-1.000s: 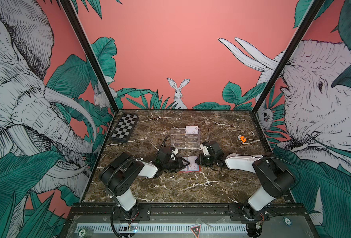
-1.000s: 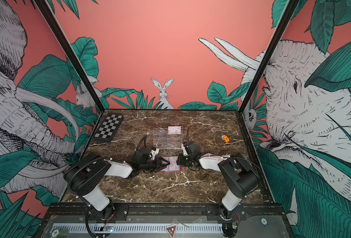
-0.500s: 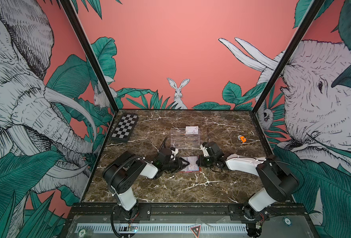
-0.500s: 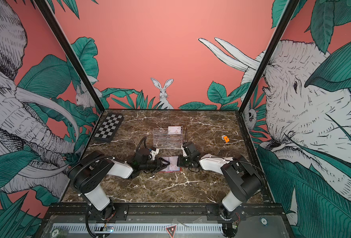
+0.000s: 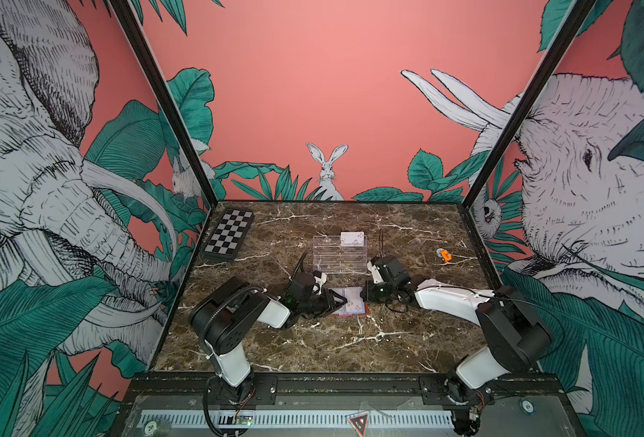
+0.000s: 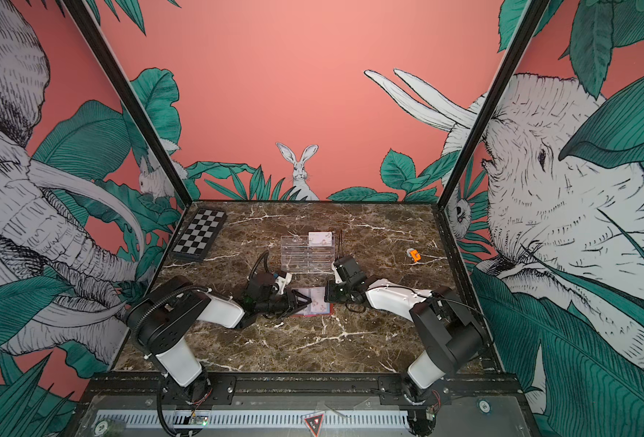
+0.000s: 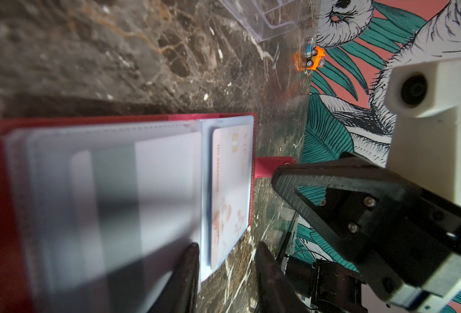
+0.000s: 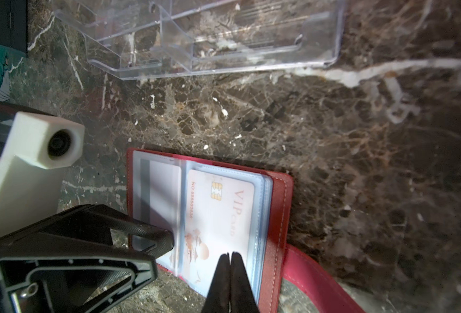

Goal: Take the credit cards out of the card holder
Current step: Take out the credit card from the card slot.

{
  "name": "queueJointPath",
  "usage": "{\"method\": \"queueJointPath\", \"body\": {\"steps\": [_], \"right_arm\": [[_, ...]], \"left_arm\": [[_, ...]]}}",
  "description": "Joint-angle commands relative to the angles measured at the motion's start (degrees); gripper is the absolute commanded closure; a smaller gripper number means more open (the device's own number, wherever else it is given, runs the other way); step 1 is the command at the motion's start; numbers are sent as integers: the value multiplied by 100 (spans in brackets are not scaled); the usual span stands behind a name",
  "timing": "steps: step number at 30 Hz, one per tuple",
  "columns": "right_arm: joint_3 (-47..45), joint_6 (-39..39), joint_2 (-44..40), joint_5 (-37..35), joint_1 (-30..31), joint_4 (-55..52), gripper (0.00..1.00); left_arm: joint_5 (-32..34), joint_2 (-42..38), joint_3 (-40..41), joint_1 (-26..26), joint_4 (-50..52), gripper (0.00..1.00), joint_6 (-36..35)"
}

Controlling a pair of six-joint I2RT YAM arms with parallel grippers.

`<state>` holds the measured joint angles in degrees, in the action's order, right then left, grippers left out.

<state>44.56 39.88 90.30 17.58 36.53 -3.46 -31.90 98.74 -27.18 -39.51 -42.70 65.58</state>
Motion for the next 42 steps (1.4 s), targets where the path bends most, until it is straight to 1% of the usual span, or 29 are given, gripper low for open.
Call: {"method": "queueJointPath", "body": {"steps": [1,2,6,12,20,36,39,42], "right_arm": [[-70,20,93,63,63,197,100],[-57,28,252,55,71,180,100],[-52,31,371,12,128,157,100],[-137,50,322,-123,141,144,100],[-68,-111,189,-335,141,-233,100],[-360,144,410,-100,179,309,100],[-371,124,436,-127,179,294,100],[-369,94,452,-135,178,270,100]], "left_arm": [[101,91,116,-26,10,64,33],[105,102,126,-31,-13,64,34],[105,136,131,-26,-39,69,60],[114,161,165,-28,-69,69,60],[124,220,189,-31,-132,69,51],[114,470,248,-25,-453,71,163],[118,544,282,-31,-582,74,209],[123,584,292,-31,-685,79,252]]}}
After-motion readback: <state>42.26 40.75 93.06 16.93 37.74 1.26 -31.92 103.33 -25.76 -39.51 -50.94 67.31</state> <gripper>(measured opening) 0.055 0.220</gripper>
